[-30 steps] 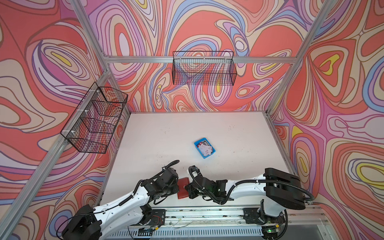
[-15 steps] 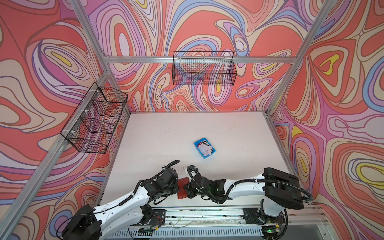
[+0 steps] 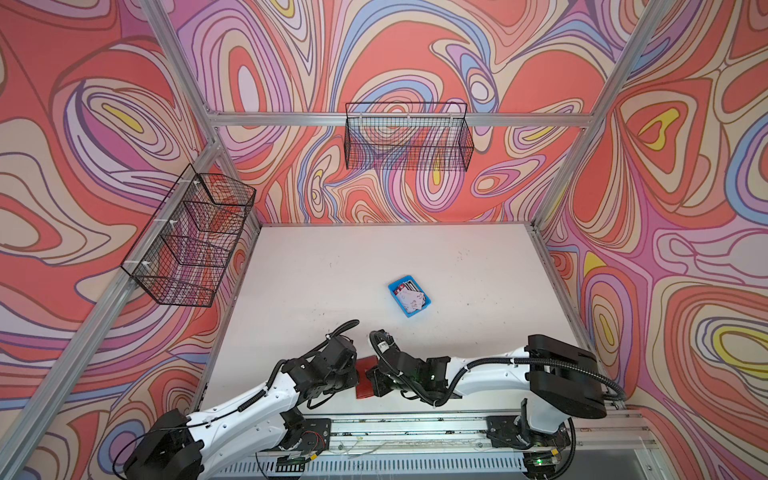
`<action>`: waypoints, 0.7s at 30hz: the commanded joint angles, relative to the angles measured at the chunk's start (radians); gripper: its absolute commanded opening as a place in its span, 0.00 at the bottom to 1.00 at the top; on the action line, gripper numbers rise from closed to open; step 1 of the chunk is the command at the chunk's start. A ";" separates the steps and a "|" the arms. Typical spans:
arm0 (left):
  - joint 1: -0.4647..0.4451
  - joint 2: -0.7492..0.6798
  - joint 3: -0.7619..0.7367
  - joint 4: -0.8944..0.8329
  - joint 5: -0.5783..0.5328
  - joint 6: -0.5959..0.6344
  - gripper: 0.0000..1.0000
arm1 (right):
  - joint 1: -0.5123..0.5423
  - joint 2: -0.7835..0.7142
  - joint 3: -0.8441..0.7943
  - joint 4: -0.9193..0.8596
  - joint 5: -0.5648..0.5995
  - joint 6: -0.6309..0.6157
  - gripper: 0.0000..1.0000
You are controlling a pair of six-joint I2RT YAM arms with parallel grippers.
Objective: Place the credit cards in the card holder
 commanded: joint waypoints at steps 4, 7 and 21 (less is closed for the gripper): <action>-0.001 -0.016 -0.007 -0.011 0.014 0.004 0.25 | 0.010 0.025 0.039 -0.076 0.022 -0.004 0.00; -0.002 -0.026 -0.002 -0.029 -0.005 -0.001 0.26 | 0.009 0.019 0.032 -0.084 0.022 -0.004 0.00; -0.002 -0.023 0.012 -0.039 -0.009 0.003 0.26 | 0.009 0.017 0.045 -0.134 0.023 -0.012 0.00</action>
